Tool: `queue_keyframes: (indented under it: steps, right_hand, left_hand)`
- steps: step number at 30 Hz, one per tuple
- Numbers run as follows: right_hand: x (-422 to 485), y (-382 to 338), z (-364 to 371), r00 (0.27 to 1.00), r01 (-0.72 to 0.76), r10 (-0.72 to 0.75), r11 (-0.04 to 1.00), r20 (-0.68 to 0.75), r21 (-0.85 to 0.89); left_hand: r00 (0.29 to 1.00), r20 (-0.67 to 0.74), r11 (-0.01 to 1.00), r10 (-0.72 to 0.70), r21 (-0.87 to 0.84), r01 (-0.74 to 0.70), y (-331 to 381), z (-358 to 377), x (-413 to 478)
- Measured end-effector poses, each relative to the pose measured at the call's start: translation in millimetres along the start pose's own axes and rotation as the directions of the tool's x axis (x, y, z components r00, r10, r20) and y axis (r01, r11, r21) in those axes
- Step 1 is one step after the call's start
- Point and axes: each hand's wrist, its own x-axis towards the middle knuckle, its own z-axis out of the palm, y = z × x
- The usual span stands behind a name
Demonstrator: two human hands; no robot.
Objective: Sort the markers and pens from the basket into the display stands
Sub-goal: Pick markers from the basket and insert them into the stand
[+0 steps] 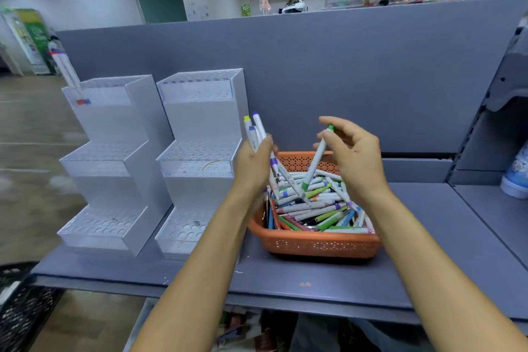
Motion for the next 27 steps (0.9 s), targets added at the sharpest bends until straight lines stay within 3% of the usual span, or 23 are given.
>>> queue_keyframes:
  steps: [3, 7, 12, 15, 27]
  right_hand:
    - [-6.4, -7.0, 19.9, 0.988, -0.022, 0.028, 0.999, 0.149, -0.042]
    - [-11.9, -17.9, 61.9, 0.952, -0.096, 0.101, 0.995, 0.289, -0.029]
    - [-7.6, -28.2, 120.8, 0.897, -0.117, 0.079, 0.991, 0.435, 0.061]
    - [-2.9, -35.3, 164.3, 0.862, -0.131, 0.067, 0.987, 0.503, 0.094]
    - [35.3, -32.6, 320.4, 0.933, -0.064, 0.008, 0.987, 0.359, 0.144]
  left_hand:
    - [0.994, 0.032, 0.959, -0.107, -0.260, 0.112, 11.5, -17.6, -3.0]
    - [0.989, 0.066, 0.889, -0.135, -0.432, 0.150, 20.4, -52.8, 4.6]
    - [0.997, 0.042, 0.859, -0.067, -0.506, 0.079, 35.0, -106.3, 19.3]
    - [1.000, -0.014, 0.894, 0.022, -0.448, -0.026, 43.3, -145.9, 35.2]
    - [0.998, -0.030, 0.918, 0.047, -0.392, -0.055, 49.1, -286.4, 110.5]
